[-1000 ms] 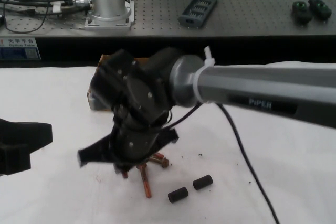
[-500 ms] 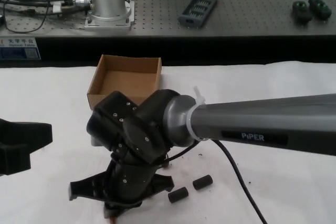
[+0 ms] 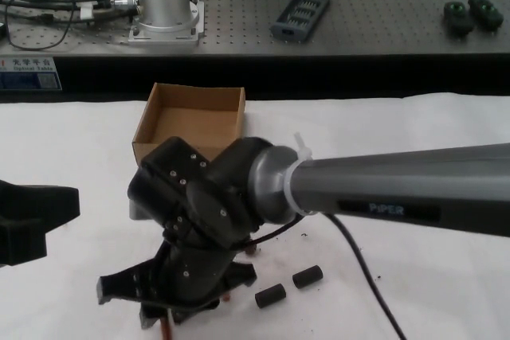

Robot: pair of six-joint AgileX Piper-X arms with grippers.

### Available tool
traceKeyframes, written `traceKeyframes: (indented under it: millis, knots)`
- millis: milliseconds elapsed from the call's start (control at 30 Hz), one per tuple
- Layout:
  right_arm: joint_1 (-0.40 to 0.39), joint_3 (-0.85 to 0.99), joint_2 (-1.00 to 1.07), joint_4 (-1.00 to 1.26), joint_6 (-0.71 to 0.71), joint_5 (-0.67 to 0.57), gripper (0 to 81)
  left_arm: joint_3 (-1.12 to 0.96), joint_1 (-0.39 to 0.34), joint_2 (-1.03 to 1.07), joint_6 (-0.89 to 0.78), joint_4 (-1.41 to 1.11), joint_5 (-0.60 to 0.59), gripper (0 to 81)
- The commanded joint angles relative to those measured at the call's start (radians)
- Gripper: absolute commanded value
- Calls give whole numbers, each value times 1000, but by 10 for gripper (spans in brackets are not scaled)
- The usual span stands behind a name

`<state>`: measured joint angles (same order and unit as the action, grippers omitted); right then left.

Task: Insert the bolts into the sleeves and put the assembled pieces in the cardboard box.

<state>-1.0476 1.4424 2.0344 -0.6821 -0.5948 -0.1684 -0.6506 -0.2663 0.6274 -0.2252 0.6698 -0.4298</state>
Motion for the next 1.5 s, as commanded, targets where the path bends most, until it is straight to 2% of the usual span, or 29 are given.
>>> traceKeyframes:
  millis: [0,100,200,333,433,500,567,633,733,767,933,1133,1267,1467]
  knots:
    - [25,3,-76,1,79,60,291,-4,3,-8,15,-29,7,77]
    - [80,3,-158,-13,204,175,291,-4,3,-8,10,-80,7,77]
    - [167,3,-228,-63,355,274,241,-4,3,-8,-64,-166,7,77]
    - [289,3,-325,-160,416,189,154,-4,3,-8,-149,-262,7,77]
    - [327,3,-424,-196,490,157,102,-4,3,-2,-151,-268,7,78]
    - [329,-1,-487,-204,540,157,84,-4,3,20,-151,-266,7,85]
    - [329,-23,-552,-201,566,157,83,-4,3,48,-151,-266,7,129]
    - [327,-61,-619,-199,569,143,83,-4,3,90,-174,-266,7,225]
    - [323,-154,-717,-171,568,117,83,-4,2,172,-291,-260,7,382]
    - [324,-191,-753,-163,552,117,83,-4,0,195,-321,-255,7,404]
    - [324,-353,-915,-133,429,129,83,-60,-29,352,-366,-166,44,404]
    - [324,-523,-1096,-45,427,156,83,-190,-93,555,-298,-65,148,404]
    - [324,-612,-1157,-22,427,156,83,-265,-135,691,-297,20,162,404]
    - [324,-707,-1175,10,378,139,83,-279,-141,845,-324,172,219,404]
